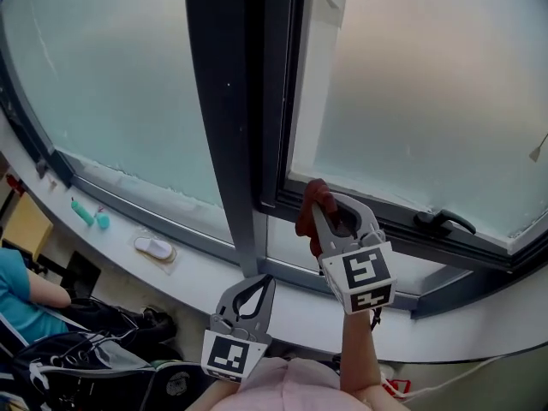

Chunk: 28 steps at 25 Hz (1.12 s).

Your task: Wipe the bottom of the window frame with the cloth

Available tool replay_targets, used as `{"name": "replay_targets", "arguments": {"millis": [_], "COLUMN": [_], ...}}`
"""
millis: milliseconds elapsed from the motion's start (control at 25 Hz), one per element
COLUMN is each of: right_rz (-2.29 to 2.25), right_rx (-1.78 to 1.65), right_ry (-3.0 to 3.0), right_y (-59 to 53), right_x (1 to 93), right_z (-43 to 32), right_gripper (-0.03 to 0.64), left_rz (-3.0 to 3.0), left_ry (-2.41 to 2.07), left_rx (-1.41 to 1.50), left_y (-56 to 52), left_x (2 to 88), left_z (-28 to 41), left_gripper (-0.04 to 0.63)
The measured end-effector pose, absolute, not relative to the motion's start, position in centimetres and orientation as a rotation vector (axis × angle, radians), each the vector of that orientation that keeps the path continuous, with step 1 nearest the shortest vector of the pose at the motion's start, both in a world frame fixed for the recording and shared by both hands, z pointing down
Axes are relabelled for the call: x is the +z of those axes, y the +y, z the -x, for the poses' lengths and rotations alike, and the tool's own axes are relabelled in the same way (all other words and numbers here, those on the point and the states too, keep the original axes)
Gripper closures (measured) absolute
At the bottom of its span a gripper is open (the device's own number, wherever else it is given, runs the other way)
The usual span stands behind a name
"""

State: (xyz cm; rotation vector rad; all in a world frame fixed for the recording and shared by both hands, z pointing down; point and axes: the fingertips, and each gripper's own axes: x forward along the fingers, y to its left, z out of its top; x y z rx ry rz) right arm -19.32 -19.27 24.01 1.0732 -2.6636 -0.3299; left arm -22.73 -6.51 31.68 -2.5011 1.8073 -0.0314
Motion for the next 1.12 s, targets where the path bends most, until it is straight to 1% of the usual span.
{"name": "replay_targets", "arguments": {"millis": [120,280,720,1000,1120], "right_rz": [-1.026,-0.966,-1.100,-1.125,-1.144], "right_rx": [-0.209,-0.081,-0.261,-0.191,-0.140], "right_ry": [-2.567,-2.382,-2.154,-2.216,-2.246], "right_y": [-22.1,-23.9,-27.7,-27.6,-27.7], "right_x": [26.0,30.0,31.4,31.3,31.3], "right_z": [22.1,23.8,24.9,24.6,24.4], "right_gripper": [0.555,0.555,0.558,0.558,0.560], "left_rz": [2.505,2.506,2.595,2.622,2.586], "left_ry": [1.836,1.878,1.838,1.771,1.730], "left_rx": [-0.012,0.016,-0.015,0.006,-0.049], "left_y": [-7.0,-7.3,-9.5,-11.0,-11.5], "left_x": [32.1,32.3,33.7,33.6,33.4], "left_z": [24.4,26.4,28.6,28.4,28.2], "left_gripper": [0.595,0.595,0.595,0.595,0.595]}}
